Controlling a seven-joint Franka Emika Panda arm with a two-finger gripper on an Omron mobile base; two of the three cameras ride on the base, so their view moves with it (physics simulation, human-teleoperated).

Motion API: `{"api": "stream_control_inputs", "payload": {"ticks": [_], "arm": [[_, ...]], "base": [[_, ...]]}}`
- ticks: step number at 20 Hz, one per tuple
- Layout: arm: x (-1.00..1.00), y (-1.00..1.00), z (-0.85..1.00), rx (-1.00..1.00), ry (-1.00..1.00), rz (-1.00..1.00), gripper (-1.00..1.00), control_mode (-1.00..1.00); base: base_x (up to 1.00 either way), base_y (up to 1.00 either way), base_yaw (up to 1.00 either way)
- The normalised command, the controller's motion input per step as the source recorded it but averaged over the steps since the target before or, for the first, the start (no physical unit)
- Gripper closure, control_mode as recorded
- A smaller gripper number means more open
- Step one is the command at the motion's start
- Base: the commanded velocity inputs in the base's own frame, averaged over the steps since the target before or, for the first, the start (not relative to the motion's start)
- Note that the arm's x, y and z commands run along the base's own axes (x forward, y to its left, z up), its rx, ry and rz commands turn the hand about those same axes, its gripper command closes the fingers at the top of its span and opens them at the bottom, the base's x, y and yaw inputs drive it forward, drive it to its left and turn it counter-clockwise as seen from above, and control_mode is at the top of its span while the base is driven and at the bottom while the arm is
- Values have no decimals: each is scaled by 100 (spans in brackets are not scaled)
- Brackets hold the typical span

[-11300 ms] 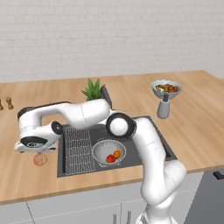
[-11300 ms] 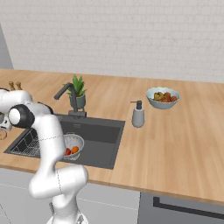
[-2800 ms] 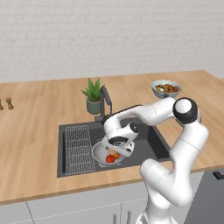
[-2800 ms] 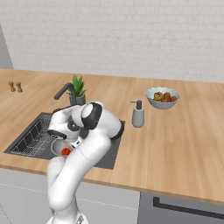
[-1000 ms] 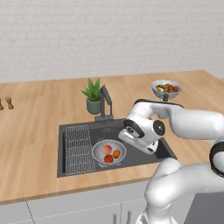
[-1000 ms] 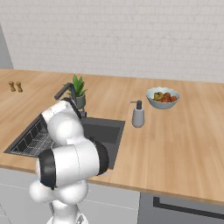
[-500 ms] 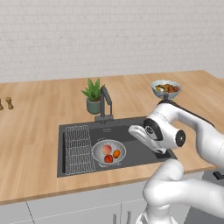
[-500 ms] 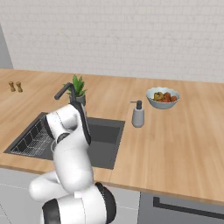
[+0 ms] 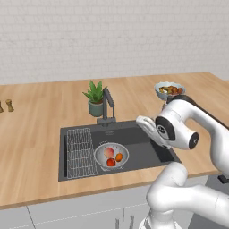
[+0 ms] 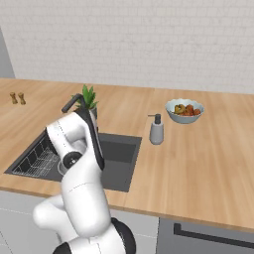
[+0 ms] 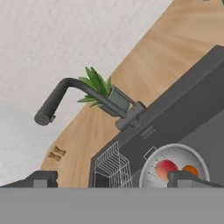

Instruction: Put the colander in the sink, put the tangerine, peach, apple in the colander, and turn on the sink faucet and pour water over the colander.

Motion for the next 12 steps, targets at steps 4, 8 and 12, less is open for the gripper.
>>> {"api": "stream_control_inputs", "payload": {"ticks": [4,8,12], "arm": [[-3,-9,98,0,0,-3,-100,-100],[1,-17,28,-12,-1,-8,-100,-100],[3,-9,-8,-26,-5,-11,-100,-100]], "base": [[0,0,0],[0,0,0],[0,0,0]]}}
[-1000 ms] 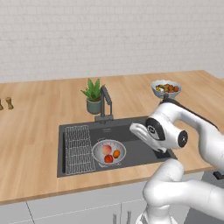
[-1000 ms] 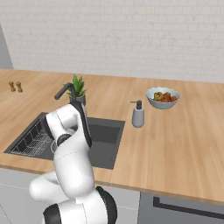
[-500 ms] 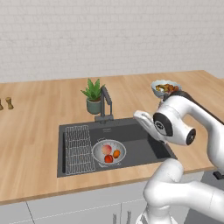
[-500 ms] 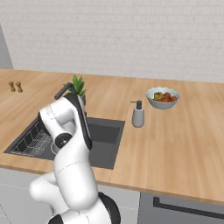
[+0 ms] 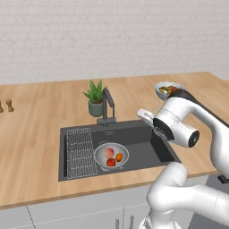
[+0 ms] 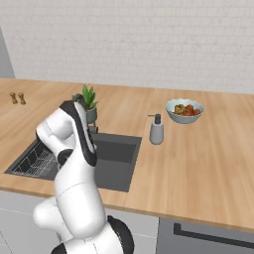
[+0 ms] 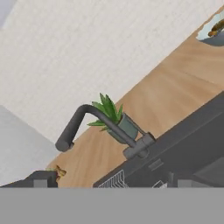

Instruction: Put the colander in the sink, put the tangerine, peach, apple in the colander, and turn on the sink faucet and pour water over the colander.

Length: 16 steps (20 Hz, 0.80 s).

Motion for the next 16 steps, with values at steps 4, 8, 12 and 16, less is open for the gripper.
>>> {"api": "stream_control_inputs", "payload": {"ticks": [4,8,12,16], "arm": [[0,-9,-14,-32,-7,-13,-100,-100],[2,-39,-3,-18,-5,-8,-100,-100],[17,-42,-11,-1,-3,3,-100,-100],[32,-7,-15,0,-4,1,-100,-100]], "base": [[0,0,0],[0,0,0],[0,0,0],[0,0,0]]}}
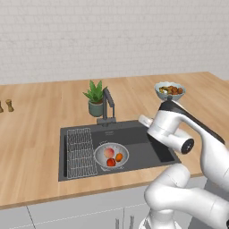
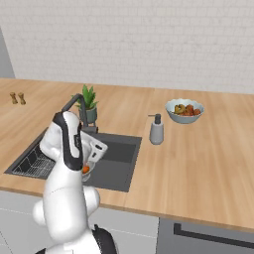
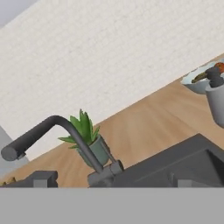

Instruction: Put the colander in the sink, put the tangerine, peach, apple in the colander, and turn on the sink faucet and pour water over the colander.

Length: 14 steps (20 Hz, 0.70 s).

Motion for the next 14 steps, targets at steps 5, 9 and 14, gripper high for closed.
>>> {"api": "stream_control_inputs", "payload": {"ticks": [5,9,14], "arm": [[34,-4,-12,0,-6,0,-100,-100],[30,-7,-16,0,-6,0,-100,-100],[31,3,-20,0,-6,0,-100,-100]], "base": [[0,0,0],[0,0,0],[0,0,0]]}}
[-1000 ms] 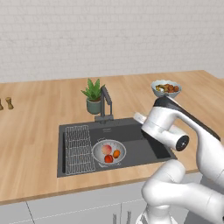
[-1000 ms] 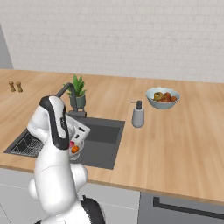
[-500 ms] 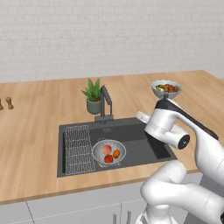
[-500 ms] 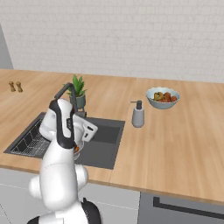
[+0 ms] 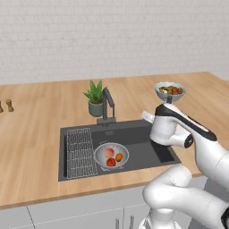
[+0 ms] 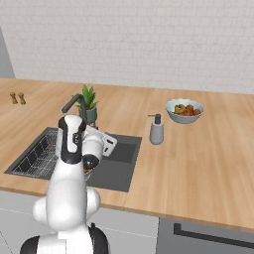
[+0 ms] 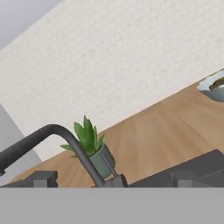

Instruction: Put the colander in the sink, put the tangerine, peach, apple in the colander, and turn on the sink faucet and pour water over the colander.

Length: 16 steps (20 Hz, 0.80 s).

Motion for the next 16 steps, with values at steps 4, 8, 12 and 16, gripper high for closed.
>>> {"api": "stream_control_inputs", "payload": {"ticks": [4,8,12,16], "arm": [[43,19,-9,0,0,0,-100,-100],[37,13,-3,0,0,0,-100,-100],[26,9,-3,0,0,0,-100,-100],[2,10,-21,0,-1,0,-100,-100]], "base": [[0,0,0],[0,0,0],[0,0,0],[0,0,0]]}}
